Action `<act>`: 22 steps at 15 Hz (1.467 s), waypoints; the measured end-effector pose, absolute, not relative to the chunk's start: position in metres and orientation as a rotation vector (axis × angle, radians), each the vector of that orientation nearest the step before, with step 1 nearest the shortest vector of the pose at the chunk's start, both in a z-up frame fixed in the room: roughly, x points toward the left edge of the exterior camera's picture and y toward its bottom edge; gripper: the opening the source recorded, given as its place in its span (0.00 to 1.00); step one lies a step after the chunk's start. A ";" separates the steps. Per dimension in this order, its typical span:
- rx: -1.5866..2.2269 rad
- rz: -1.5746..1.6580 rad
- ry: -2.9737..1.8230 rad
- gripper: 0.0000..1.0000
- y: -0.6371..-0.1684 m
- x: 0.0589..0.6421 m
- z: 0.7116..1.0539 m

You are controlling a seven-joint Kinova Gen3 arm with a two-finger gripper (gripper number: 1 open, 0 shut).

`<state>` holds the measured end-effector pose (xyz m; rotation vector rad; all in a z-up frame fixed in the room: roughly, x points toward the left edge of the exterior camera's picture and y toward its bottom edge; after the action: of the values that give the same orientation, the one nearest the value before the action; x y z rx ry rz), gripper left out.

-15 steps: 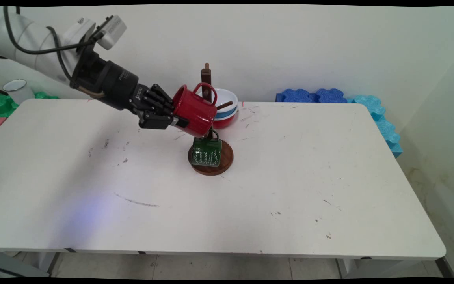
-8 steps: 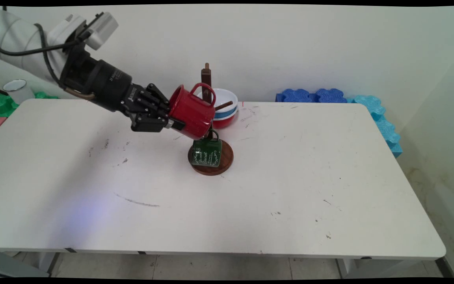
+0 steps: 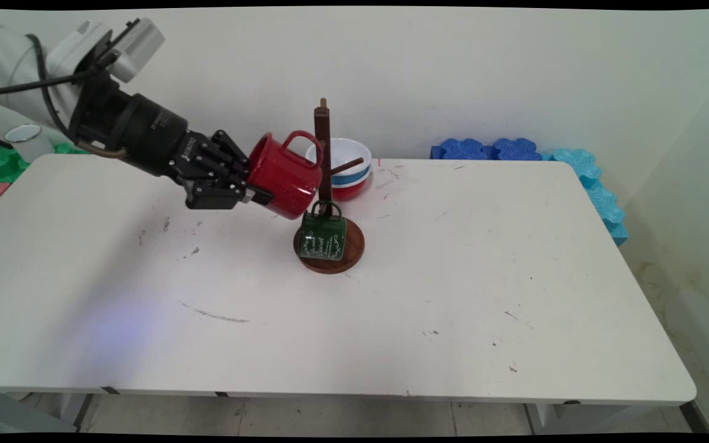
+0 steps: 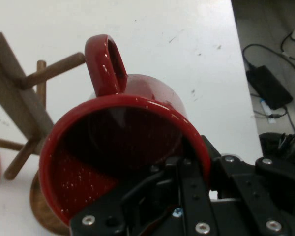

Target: Place the picked object on the table

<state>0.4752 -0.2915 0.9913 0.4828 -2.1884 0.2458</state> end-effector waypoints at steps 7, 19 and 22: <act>0.507 0.334 -2.251 0.00 -0.280 0.506 0.991; 0.560 0.492 -2.377 0.00 -0.283 0.558 0.973; 0.563 0.526 -2.412 0.00 -0.290 0.566 0.966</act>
<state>0.5660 -0.2903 0.9661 0.5626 -2.4118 0.5262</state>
